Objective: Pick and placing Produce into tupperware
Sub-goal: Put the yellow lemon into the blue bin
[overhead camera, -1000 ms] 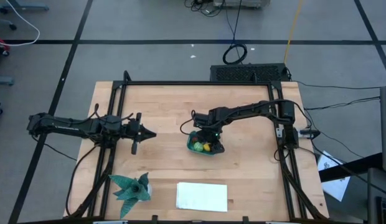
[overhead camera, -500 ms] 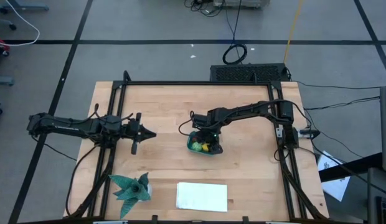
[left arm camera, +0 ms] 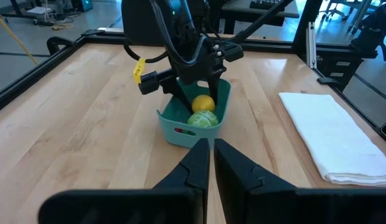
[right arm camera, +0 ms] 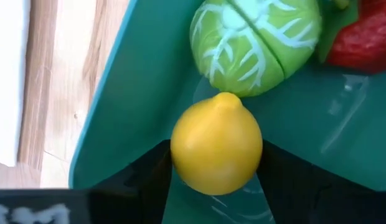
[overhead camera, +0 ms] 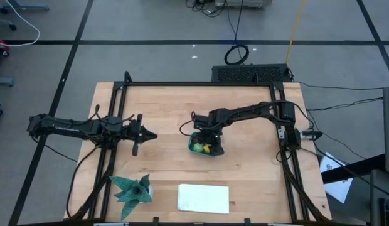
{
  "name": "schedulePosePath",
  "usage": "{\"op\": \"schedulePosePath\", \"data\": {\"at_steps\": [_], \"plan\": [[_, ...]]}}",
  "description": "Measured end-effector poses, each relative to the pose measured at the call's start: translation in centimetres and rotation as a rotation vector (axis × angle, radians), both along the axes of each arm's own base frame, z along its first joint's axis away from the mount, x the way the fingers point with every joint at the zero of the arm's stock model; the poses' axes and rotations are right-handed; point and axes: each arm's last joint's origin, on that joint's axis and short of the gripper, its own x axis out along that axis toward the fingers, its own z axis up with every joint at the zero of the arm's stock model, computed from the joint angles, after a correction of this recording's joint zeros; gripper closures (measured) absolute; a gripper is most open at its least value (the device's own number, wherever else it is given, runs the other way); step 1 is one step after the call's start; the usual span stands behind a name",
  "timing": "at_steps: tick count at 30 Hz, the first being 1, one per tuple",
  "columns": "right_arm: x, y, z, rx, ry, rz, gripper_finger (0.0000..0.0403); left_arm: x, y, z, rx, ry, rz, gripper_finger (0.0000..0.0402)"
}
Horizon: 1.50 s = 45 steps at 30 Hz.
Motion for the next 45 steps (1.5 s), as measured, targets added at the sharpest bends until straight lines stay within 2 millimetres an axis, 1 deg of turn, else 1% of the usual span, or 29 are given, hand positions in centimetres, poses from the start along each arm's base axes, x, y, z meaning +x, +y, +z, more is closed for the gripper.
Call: {"op": "schedulePosePath", "data": {"at_steps": [5, 22, 30, 33, 37, 41, 45], "plan": [[0.0, 0.0, 0.0, -0.002, 0.004, -0.005, 0.0186, 0.0, 0.0, 0.0, 0.0, 0.0, 0.0, 0.0376], [0.0, 0.0, 0.0, -0.001, 0.01, -0.025, 0.0182, 0.0, 0.0, 0.0, 0.0, -0.001, 0.0, 0.0376], [-0.1, 0.0, 0.0, 0.005, 0.034, -0.057, 0.0147, 0.0, 0.0, 0.0, 0.0, -0.001, 0.0, 0.0376], [-0.1, 0.1, 0.0, -0.006, 0.036, -0.056, 0.0141, 0.0, 0.0, 0.0, 0.0, -0.001, 0.0, 0.0376], [-0.2, 0.1, 0.8, -0.034, 0.016, -0.061, 0.014, 0.0, 0.0, 0.0, 0.0, -0.001, 0.0, 0.0376], [-0.6, 0.1, 2.1, -0.099, -0.004, -0.077, 0.0139, 0.0, 0.0, 0.0, 0.0, 0.0, 0.0, 0.0376], [-0.7, 0.0, 3.3, -0.1, -0.04, -0.089, 0.0139, 0.0, 0.0, 0.0, 0.0, 0.0, 0.0, 0.0376]]}}
